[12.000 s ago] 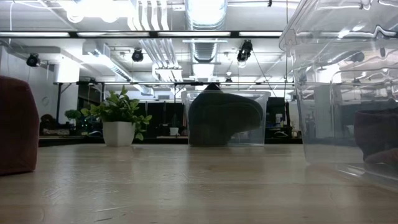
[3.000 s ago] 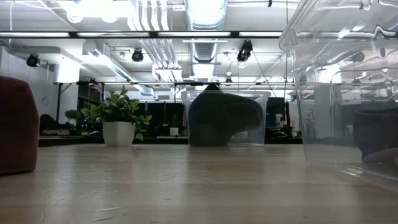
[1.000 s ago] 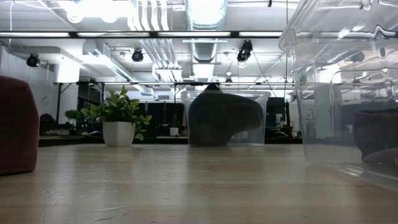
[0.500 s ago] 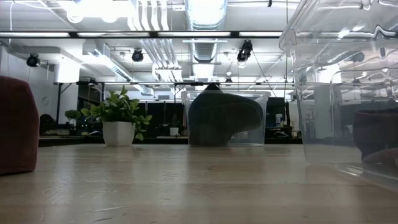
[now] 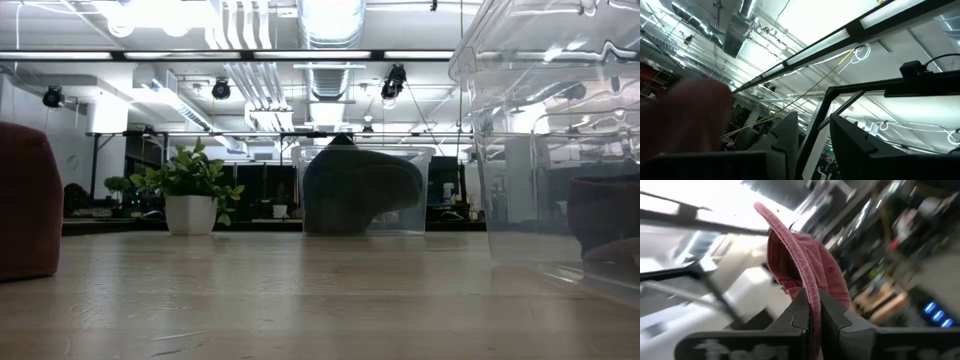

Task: Pick & Place hat
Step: Put the maroon cap into the bottom transparent bin

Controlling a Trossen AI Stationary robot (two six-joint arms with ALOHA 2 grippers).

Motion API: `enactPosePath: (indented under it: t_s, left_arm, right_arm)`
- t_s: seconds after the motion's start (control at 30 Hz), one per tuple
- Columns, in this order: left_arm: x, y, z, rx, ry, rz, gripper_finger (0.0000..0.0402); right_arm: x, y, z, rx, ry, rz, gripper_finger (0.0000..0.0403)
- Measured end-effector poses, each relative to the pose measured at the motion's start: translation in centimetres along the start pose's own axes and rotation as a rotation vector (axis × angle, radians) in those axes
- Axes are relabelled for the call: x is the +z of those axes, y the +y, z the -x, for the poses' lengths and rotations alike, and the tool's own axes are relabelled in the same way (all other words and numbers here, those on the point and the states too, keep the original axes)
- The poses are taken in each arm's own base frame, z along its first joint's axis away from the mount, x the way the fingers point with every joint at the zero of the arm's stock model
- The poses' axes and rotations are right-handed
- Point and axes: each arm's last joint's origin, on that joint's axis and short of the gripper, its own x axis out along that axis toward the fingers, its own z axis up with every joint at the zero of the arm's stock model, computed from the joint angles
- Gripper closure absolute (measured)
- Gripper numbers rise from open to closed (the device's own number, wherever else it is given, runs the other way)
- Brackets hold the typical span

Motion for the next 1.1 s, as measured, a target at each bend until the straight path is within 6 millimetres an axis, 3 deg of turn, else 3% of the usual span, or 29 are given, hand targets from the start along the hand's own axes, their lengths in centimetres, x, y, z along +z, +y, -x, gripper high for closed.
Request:
enactPosePath:
  t_s: [0.23, 0.5, 0.87, 1.1]
  left_arm:
    - [-0.2, 0.4, 0.0, 0.020, 0.011, 0.004, 0.0296]
    - [-0.5, 1.6, -0.5, 0.045, 0.024, 0.010, 0.0296]
    - [-1.4, 4.4, -1.6, 0.096, 0.058, 0.023, 0.0296]
    - [-2.2, 6.4, -2.3, 0.138, 0.087, 0.052, 0.0296]
  right_arm:
    - [-1.2, 2.8, 1.3, 0.005, 0.203, -0.147, 0.0392]
    - [-3.7, 6.9, 4.9, -0.131, 0.386, -0.265, 0.0392]
    - [-6.4, 13.2, 11.3, -0.319, 0.412, -0.264, 0.0392]
    - [-7.6, 15.9, 14.7, -0.394, 0.375, -0.278, 0.0392]
